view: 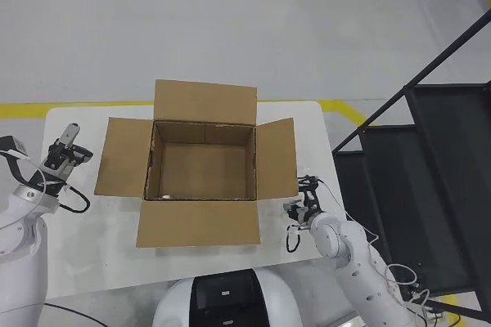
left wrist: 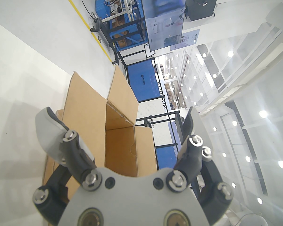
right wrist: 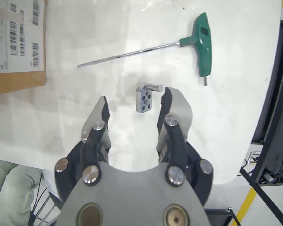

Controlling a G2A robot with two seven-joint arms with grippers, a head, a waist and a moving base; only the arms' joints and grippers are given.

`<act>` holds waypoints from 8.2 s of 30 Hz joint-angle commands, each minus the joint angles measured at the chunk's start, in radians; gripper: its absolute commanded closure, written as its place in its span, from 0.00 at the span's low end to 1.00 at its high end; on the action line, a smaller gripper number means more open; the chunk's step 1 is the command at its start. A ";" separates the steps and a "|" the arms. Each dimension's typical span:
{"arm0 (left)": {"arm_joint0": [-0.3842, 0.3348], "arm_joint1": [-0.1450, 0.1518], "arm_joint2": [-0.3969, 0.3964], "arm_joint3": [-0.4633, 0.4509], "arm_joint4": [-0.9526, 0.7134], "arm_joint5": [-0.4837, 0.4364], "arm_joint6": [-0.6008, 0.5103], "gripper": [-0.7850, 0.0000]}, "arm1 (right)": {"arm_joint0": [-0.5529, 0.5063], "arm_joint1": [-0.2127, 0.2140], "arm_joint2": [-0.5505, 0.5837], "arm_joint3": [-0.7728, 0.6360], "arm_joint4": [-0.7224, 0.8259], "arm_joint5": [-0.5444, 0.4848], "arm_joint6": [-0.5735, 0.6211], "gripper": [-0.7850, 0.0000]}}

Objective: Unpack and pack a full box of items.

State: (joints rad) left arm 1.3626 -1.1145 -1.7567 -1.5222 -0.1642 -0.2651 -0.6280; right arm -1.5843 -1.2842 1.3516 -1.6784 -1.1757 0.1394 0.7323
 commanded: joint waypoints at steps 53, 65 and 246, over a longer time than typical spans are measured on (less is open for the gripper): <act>0.000 0.000 0.000 0.000 0.000 0.000 0.000 0.00 | -0.024 -0.006 0.282 -0.326 0.450 0.108 -0.240 1.00; 0.000 0.000 0.000 0.000 0.000 0.000 0.000 0.00 | 0.163 -0.025 -0.036 -0.267 0.597 -0.072 -0.143 1.00; -0.075 0.036 -0.055 0.113 0.105 -0.165 -0.180 0.00 | 0.372 -0.070 -0.133 -0.169 0.672 0.071 -0.038 0.00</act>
State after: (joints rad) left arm 1.2989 -1.0833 -1.8029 -1.4295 -0.0750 -0.4051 -0.7839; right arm -1.1995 -1.3562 1.1798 -1.8306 -0.5750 0.2098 0.6846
